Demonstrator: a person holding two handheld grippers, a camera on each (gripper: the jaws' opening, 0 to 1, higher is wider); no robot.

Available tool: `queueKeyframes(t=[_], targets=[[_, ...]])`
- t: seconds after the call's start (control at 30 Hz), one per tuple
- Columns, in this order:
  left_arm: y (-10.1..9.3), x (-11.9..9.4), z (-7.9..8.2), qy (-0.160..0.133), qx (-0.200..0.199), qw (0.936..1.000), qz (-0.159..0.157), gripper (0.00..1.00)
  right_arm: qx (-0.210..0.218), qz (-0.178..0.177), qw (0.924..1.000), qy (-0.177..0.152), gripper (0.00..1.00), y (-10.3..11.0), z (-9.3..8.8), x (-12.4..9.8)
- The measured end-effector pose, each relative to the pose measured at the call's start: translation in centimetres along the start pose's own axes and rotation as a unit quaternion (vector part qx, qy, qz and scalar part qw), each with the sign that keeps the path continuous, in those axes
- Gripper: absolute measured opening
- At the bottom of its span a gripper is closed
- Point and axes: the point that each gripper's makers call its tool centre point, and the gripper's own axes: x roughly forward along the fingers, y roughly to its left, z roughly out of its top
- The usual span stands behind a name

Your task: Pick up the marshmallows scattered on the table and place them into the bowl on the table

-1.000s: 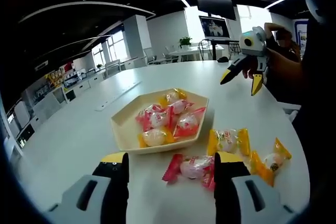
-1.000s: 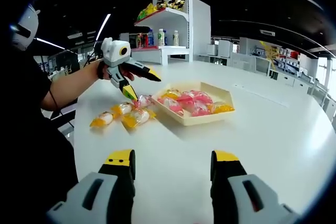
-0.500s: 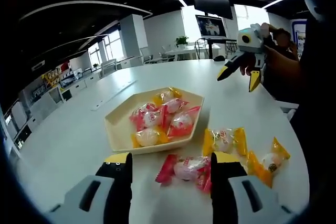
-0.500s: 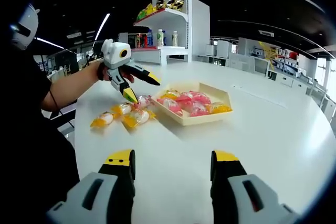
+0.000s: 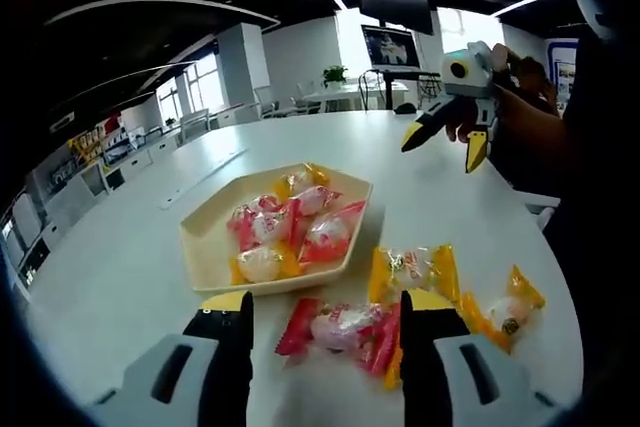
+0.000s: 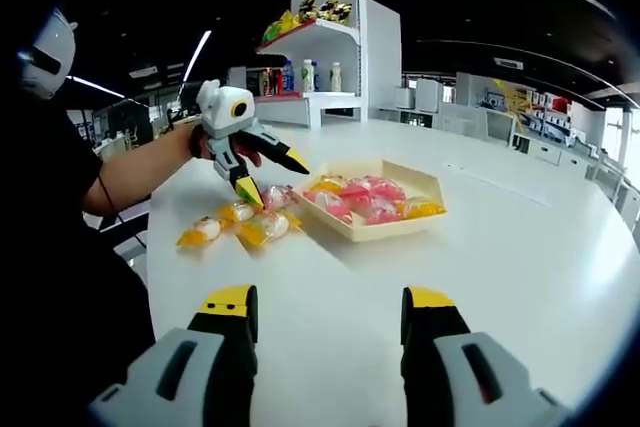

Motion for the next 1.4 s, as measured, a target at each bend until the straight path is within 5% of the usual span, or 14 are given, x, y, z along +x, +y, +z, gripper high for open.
queueKeyframes(t=[0.23, 1.4], targets=[[-0.3, 0.2, -0.5, 0.017, -0.020, 0.9996, -0.008, 0.52, -0.002, 0.000, 1.0000, 0.002, 0.57, 0.1, -0.1, -0.1], [0.2, 1.1, -2.3, 0.030, -0.101, 0.9944, -0.001, 0.53, -0.003, 0.002, 1.0000, 0.003, 0.57, 0.2, 0.0, 0.0]])
